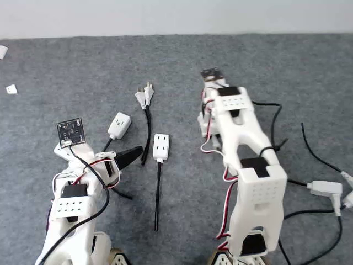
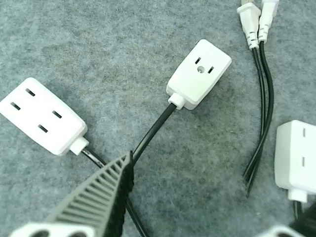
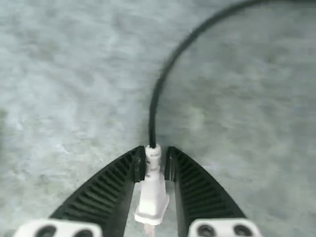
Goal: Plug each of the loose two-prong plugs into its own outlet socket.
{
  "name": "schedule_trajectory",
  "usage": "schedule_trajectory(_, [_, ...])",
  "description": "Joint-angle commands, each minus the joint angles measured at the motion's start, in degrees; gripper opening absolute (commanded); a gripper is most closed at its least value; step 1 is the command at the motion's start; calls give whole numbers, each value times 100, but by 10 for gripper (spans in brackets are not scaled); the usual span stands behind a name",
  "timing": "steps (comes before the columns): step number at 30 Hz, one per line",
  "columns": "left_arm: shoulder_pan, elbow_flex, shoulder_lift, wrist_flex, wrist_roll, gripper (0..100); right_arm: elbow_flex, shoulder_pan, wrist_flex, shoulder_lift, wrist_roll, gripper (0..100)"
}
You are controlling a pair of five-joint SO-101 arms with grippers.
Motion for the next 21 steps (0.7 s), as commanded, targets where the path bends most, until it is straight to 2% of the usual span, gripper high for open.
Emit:
schedule_trajectory(1, [-18, -127, -123, -123, -44, 511, -264, 110, -31, -462, 97, 90])
schedule_trajectory(7, [-18, -127, -123, -123, -44, 511, -105, 145, -48, -462, 492, 90])
schedule_trajectory(11, [-18, -127, -123, -123, -44, 511, -88, 338, -84, -462, 484, 87])
schedule_trajectory(14, [-18, -127, -123, -123, -44, 511, -88, 453, -154, -462, 431, 9])
schedule_trajectory(21, [-18, -127, -123, -123, -44, 511, 105, 233, -101, -251, 387, 10])
